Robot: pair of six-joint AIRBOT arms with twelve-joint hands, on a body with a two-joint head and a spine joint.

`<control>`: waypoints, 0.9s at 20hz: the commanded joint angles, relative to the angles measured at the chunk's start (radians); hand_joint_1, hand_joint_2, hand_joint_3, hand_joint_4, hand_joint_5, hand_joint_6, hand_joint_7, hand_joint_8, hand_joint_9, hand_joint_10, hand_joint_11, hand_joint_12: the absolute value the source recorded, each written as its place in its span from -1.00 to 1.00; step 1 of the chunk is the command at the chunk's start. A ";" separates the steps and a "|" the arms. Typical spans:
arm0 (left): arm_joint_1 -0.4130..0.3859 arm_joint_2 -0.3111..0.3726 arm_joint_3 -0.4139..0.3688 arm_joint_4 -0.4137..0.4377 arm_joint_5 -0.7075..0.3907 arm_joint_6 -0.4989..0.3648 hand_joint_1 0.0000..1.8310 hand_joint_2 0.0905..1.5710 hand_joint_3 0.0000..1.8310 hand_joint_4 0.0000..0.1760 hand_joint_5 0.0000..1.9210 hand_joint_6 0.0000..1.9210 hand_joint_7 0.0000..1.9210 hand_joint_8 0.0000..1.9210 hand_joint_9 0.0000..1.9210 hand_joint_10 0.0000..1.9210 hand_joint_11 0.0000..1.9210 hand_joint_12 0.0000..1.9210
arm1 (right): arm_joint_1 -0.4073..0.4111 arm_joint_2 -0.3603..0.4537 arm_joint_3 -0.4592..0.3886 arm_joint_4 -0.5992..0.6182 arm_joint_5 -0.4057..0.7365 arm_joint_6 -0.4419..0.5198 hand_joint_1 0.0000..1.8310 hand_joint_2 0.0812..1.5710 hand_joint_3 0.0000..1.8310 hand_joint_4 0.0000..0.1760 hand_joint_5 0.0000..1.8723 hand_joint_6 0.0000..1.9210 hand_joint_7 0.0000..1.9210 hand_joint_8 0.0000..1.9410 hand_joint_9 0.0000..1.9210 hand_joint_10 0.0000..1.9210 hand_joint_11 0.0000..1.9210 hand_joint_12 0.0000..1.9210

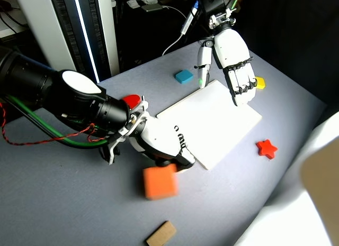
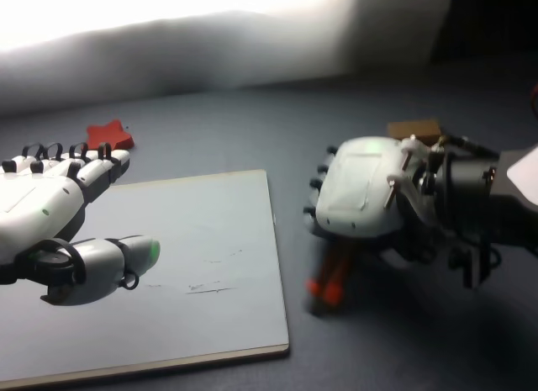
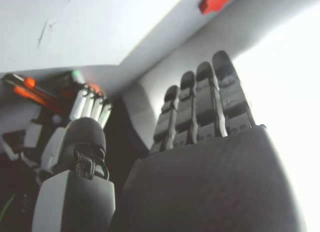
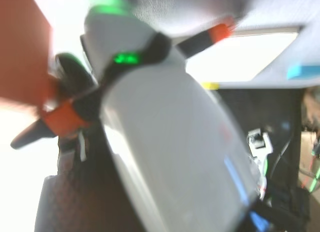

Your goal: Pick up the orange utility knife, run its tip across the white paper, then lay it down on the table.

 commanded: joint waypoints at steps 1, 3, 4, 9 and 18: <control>-0.002 0.003 0.005 0.058 -0.073 -0.003 -0.89 0.66 -1.00 -0.72 -1.00 -1.00 -0.96 -1.00 -0.94 -1.00 -1.00 -0.62 | 0.013 0.008 -0.004 -0.008 -0.047 -0.002 0.74 -0.02 0.07 0.65 0.62 1.00 0.73 1.00 0.76 1.00 0.77 1.00; 0.005 0.003 0.003 0.057 -0.070 -0.004 -0.88 0.66 -1.00 -0.72 -1.00 -1.00 -0.96 -1.00 -0.95 -1.00 -1.00 -0.66 | 0.018 0.010 -0.007 -0.008 -0.053 0.001 0.72 -0.05 0.11 0.93 0.65 1.00 0.79 1.00 0.85 1.00 0.90 1.00; 0.005 0.001 0.003 0.057 -0.071 -0.005 -0.88 0.66 -1.00 -0.72 -1.00 -1.00 -0.96 -1.00 -0.95 -1.00 -1.00 -0.66 | 0.021 0.012 -0.011 -0.008 -0.062 0.009 0.72 -0.05 0.11 0.93 0.65 1.00 0.79 1.00 0.85 1.00 0.90 1.00; 0.002 -0.002 0.004 0.057 -0.071 -0.006 -0.88 0.66 -1.00 -0.67 -1.00 -1.00 -0.92 -1.00 -0.92 -1.00 -1.00 -0.63 | 0.050 0.037 -0.060 -0.008 -0.054 0.068 0.68 0.23 -0.43 1.00 0.59 1.00 0.71 1.00 0.80 1.00 0.86 1.00; 0.011 -0.004 0.011 0.057 -0.069 -0.006 -0.91 0.66 -1.00 -0.74 -1.00 -1.00 -0.91 -1.00 -0.89 -0.99 -1.00 -0.60 | 0.154 0.077 -0.061 -0.008 0.155 0.204 0.67 0.23 -0.41 1.00 0.58 1.00 0.70 1.00 0.78 1.00 0.83 1.00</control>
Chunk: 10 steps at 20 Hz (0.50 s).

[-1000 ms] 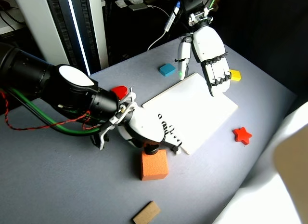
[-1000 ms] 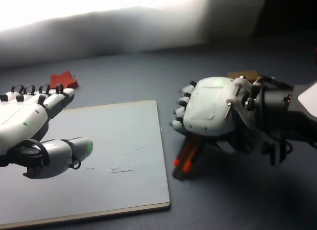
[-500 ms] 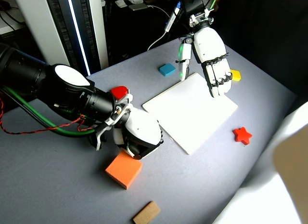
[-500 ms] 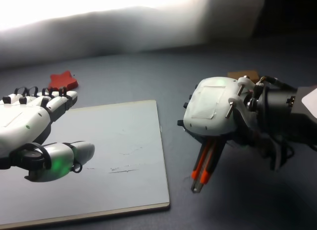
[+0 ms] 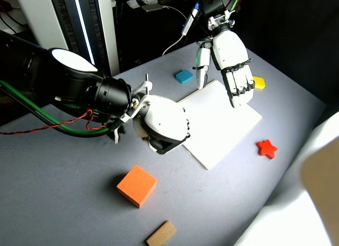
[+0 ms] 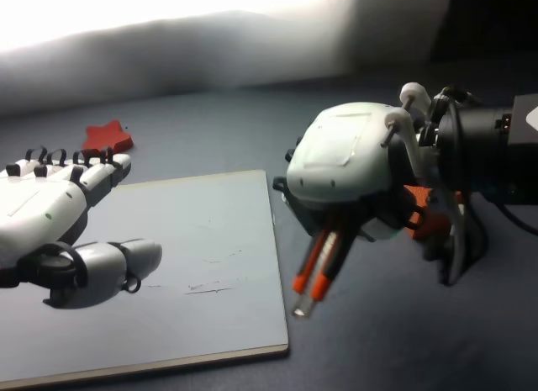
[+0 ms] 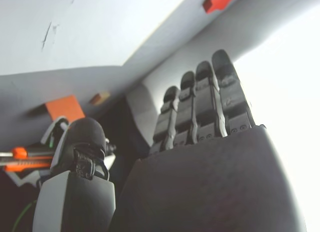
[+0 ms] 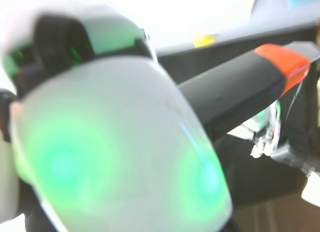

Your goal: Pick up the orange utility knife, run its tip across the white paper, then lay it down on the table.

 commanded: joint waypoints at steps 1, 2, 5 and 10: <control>-0.001 0.003 0.006 0.046 -0.074 -0.005 -0.89 0.66 -1.00 -0.72 -1.00 -1.00 -0.91 -1.00 -0.88 -0.99 -1.00 -0.55 | 0.006 0.008 0.007 0.003 -0.027 -0.083 0.65 0.25 -0.40 1.00 0.57 1.00 0.69 1.00 0.77 1.00 0.82 1.00; 0.000 0.003 0.007 0.046 -0.074 -0.008 -0.87 0.66 -1.00 -0.73 -1.00 -1.00 -0.91 -1.00 -0.89 -0.99 -1.00 -0.54 | -0.002 0.003 0.009 0.003 -0.064 -0.146 0.66 0.24 -0.41 1.00 0.55 1.00 0.67 1.00 0.76 1.00 0.82 1.00; -0.002 0.003 0.007 0.046 -0.075 -0.010 -0.88 0.66 -1.00 -0.70 -1.00 -1.00 -0.91 -1.00 -0.91 -0.99 -1.00 -0.66 | -0.030 -0.031 0.011 -0.068 -0.287 -0.131 0.67 0.23 -0.42 1.00 0.52 1.00 0.63 1.00 0.73 1.00 0.80 1.00; -0.003 0.002 0.007 0.046 -0.075 -0.011 -0.93 0.67 -1.00 -0.81 -1.00 -1.00 -0.91 -1.00 -0.90 -1.00 -1.00 -0.64 | -0.091 -0.119 0.062 -0.950 -0.663 0.645 0.64 0.26 -0.43 1.00 0.49 1.00 0.60 1.00 0.72 1.00 0.79 1.00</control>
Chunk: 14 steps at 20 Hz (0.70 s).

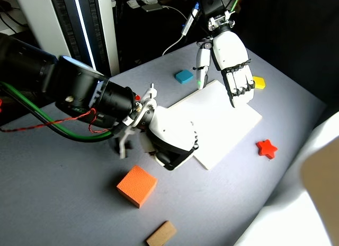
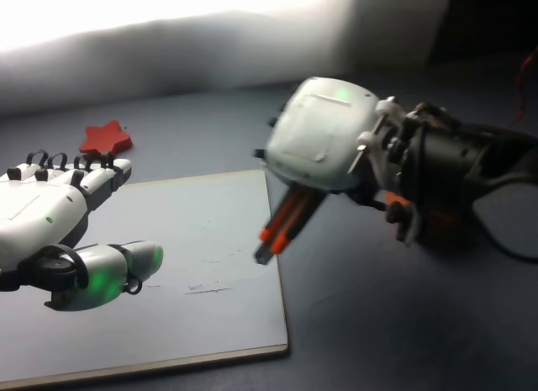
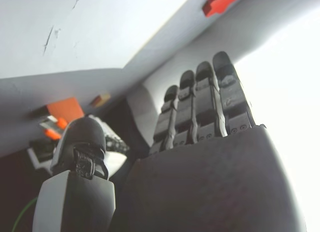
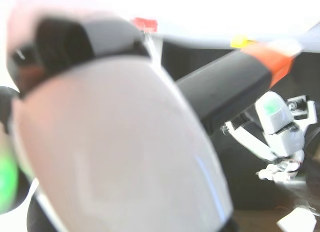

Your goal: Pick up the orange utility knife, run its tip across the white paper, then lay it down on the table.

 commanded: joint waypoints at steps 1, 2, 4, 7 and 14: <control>-0.006 0.005 0.007 0.049 -0.074 -0.003 -0.93 0.68 -1.00 -0.84 -1.00 -1.00 -0.91 -1.00 -0.90 -1.00 -1.00 -0.66 | 0.009 -0.001 0.007 -0.049 -0.194 -0.003 0.65 0.25 -0.43 1.00 0.50 1.00 0.61 1.00 0.71 1.00 0.78 1.00; -0.006 0.005 0.006 0.049 -0.074 -0.003 -0.95 0.68 -1.00 -0.88 -1.00 -1.00 -0.93 -1.00 -0.89 -1.00 -1.00 -0.62 | 0.003 -0.018 0.021 -0.092 -0.244 -0.004 0.59 0.27 -0.42 1.00 0.49 1.00 0.60 1.00 0.72 1.00 0.79 1.00; -0.006 0.005 0.006 0.050 -0.075 -0.003 -0.90 0.66 -1.00 -0.82 -1.00 -1.00 -0.90 -0.99 -0.89 -1.00 -1.00 -0.67 | -0.009 -0.047 0.050 -0.116 -0.317 -0.032 0.58 0.27 -0.43 1.00 0.44 1.00 0.58 1.00 0.70 1.00 0.78 1.00; -0.004 0.005 0.007 0.050 -0.075 -0.003 -0.91 0.65 -1.00 -0.83 -1.00 -1.00 -0.89 -1.00 -0.88 -1.00 -1.00 -0.56 | -0.036 -0.103 0.110 -0.116 -0.407 -0.088 0.64 0.26 -0.45 1.00 0.45 1.00 0.60 1.00 0.72 1.00 0.79 1.00; 0.022 0.005 0.015 0.061 -0.094 -0.048 -0.90 0.66 -1.00 -0.84 -1.00 -1.00 -0.86 -0.99 -0.87 -0.99 -1.00 -0.58 | -0.058 -0.167 0.189 -0.116 -0.548 -0.161 0.66 0.26 -0.51 1.00 0.48 1.00 0.61 1.00 0.73 1.00 0.79 1.00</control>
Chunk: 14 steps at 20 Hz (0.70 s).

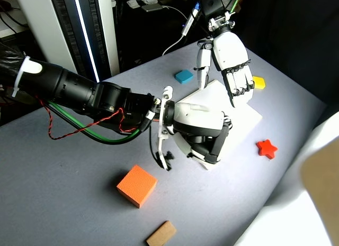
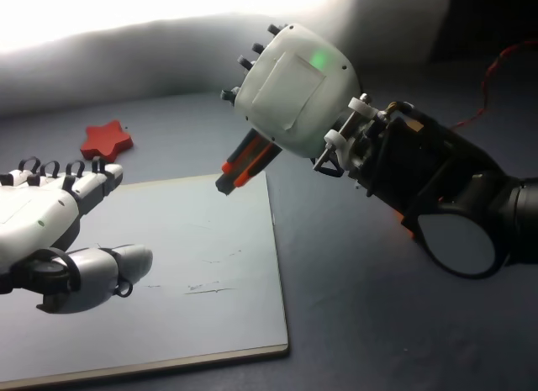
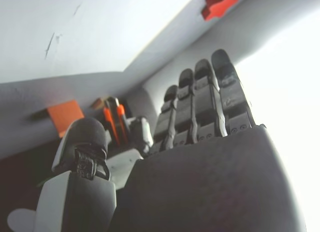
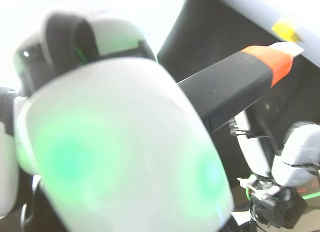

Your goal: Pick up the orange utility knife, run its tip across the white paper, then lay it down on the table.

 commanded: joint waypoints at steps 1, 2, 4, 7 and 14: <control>-0.002 0.006 0.005 0.050 -0.094 -0.005 -0.90 0.66 -1.00 -0.83 -1.00 -1.00 -0.86 -0.99 -0.87 -0.99 -1.00 -0.58 | 0.002 0.000 -0.001 -0.042 -0.129 0.001 0.64 0.28 -0.51 1.00 0.45 1.00 0.61 1.00 0.72 1.00 0.79 1.00; -0.002 0.007 0.009 0.047 -0.095 -0.005 -0.90 0.66 -1.00 -0.80 -1.00 -1.00 -0.85 -0.99 -0.87 -0.99 -1.00 -0.58 | 0.000 0.002 -0.006 -0.042 -0.119 0.044 0.64 0.28 -0.51 1.00 0.44 1.00 0.60 1.00 0.72 1.00 0.79 1.00; 0.003 0.010 0.017 0.018 -0.105 -0.005 -0.91 0.67 -1.00 -0.80 -1.00 -1.00 -0.85 -0.99 -0.85 -0.99 -1.00 -0.57 | 0.023 0.108 -0.110 -0.042 0.193 0.328 0.65 0.29 -0.50 1.00 0.46 1.00 0.60 1.00 0.72 1.00 0.79 1.00; 0.004 0.011 0.022 0.007 -0.112 -0.005 -0.91 0.67 -1.00 -0.80 -1.00 -1.00 -0.87 -1.00 -0.87 -1.00 -1.00 -0.57 | 0.048 0.165 -0.165 -0.042 0.342 0.481 0.63 0.29 -0.50 1.00 0.45 1.00 0.60 1.00 0.72 1.00 0.79 1.00; 0.015 0.015 0.054 -0.001 -0.112 -0.018 -0.93 0.67 -1.00 -1.00 -1.00 -1.00 -0.88 -1.00 -0.88 -0.99 -1.00 -0.60 | 0.169 0.224 -0.209 0.434 0.695 0.564 0.67 0.27 -0.51 1.00 0.53 1.00 0.65 1.00 0.74 1.00 0.79 1.00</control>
